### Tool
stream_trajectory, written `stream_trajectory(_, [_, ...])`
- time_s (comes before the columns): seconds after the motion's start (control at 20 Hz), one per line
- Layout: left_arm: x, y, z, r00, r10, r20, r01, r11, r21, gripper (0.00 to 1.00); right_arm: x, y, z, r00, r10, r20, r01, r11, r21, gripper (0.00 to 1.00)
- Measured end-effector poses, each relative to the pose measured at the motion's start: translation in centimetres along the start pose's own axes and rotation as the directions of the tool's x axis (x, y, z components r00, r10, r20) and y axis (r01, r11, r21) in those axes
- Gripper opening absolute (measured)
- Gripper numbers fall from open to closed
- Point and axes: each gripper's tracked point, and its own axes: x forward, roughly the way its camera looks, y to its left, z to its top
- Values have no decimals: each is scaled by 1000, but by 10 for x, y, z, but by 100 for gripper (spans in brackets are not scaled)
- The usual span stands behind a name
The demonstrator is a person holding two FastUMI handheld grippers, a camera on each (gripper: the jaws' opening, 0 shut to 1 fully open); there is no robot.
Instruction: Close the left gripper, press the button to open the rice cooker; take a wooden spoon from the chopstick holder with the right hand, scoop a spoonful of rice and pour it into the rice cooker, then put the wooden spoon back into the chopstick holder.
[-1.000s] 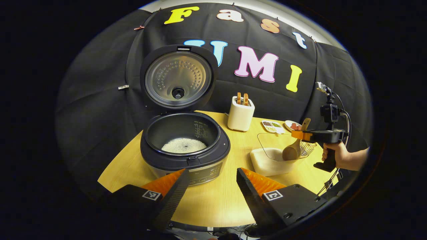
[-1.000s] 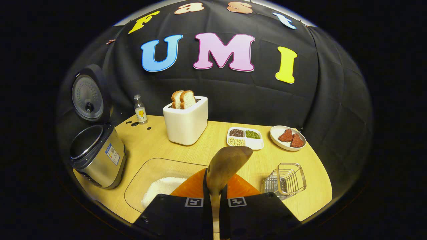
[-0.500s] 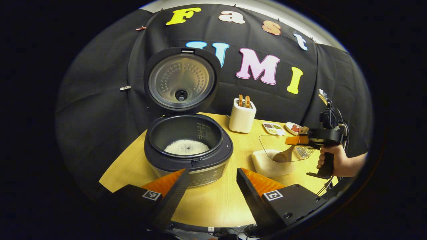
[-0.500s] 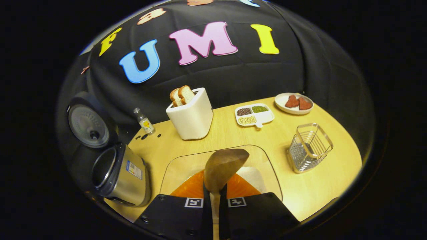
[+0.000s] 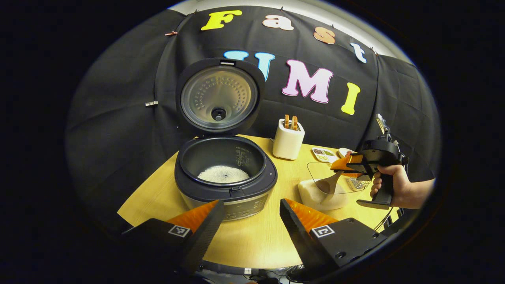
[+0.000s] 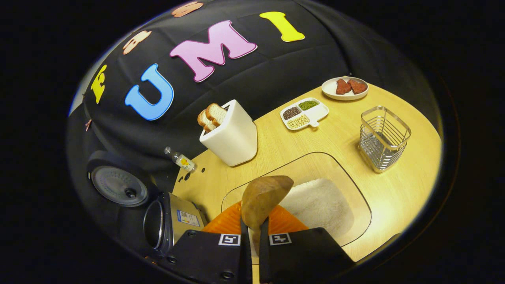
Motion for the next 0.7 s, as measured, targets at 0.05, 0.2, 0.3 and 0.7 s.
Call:
stream_trajectory(0.05, [-1,0,2,1000,0,5,0,1000,0,96,-2,-3,2,1000,1,-2,-1,999,33,12])
stream_trajectory(0.2, [-2,1,6,1000,4,16,-4,1000,2,96,-10,-12,12,1000,11,3,-11,988,157,12])
stream_trajectory(0.3, [-3,2,7,1000,7,20,-7,1000,4,96,-17,-18,23,1000,17,22,-22,974,224,12])
stream_trajectory(0.7, [-8,1,12,999,-2,40,2,1000,17,96,-47,-30,73,994,10,107,-53,913,404,11])
